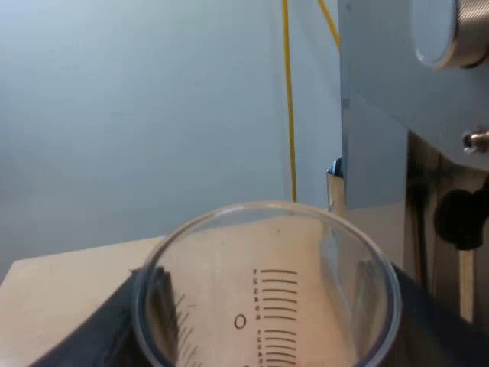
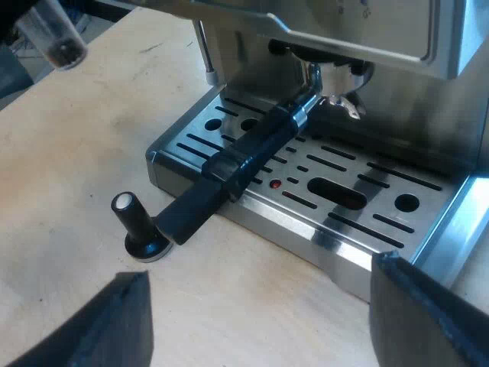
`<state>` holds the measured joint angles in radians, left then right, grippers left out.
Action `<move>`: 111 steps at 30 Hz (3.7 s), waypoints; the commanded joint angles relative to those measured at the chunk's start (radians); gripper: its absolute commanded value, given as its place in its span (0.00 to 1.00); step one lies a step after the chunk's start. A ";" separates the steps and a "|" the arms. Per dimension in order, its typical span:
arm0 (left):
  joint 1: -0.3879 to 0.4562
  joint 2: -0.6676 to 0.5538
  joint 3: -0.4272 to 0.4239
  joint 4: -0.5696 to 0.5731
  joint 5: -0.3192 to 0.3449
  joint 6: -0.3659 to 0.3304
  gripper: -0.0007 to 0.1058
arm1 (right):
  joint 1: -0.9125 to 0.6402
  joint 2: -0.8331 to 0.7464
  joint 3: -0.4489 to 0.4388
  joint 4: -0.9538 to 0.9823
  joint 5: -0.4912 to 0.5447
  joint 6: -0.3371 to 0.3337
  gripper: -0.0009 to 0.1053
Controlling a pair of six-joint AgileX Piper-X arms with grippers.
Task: Pour the beans into the coffee machine
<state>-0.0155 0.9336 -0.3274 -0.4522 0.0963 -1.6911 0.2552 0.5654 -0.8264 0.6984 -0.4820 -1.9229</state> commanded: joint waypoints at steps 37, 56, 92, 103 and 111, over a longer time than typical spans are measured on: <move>-0.005 -0.128 -0.647 0.749 -0.014 0.044 0.31 | 0.001 -0.003 -0.012 -0.146 -0.025 0.018 0.59; -0.005 0.124 -0.983 0.919 0.107 0.087 0.31 | 0.001 -0.003 -0.012 -0.287 -0.021 0.043 0.59; -0.308 0.574 -1.479 1.124 -0.116 0.314 0.31 | 0.001 -0.003 -0.012 -0.345 0.038 0.106 0.59; -0.374 0.663 -1.575 1.125 -0.146 0.349 0.31 | 0.001 -0.003 -0.012 -0.343 0.038 0.106 0.59; -0.389 0.720 -1.638 1.125 -0.153 0.358 0.31 | 0.001 -0.003 -0.012 -0.343 0.038 0.111 0.59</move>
<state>-0.3999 1.6610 -1.9549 0.6930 -0.0391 -1.3280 0.2552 0.5654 -0.8264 0.3691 -0.4391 -1.8098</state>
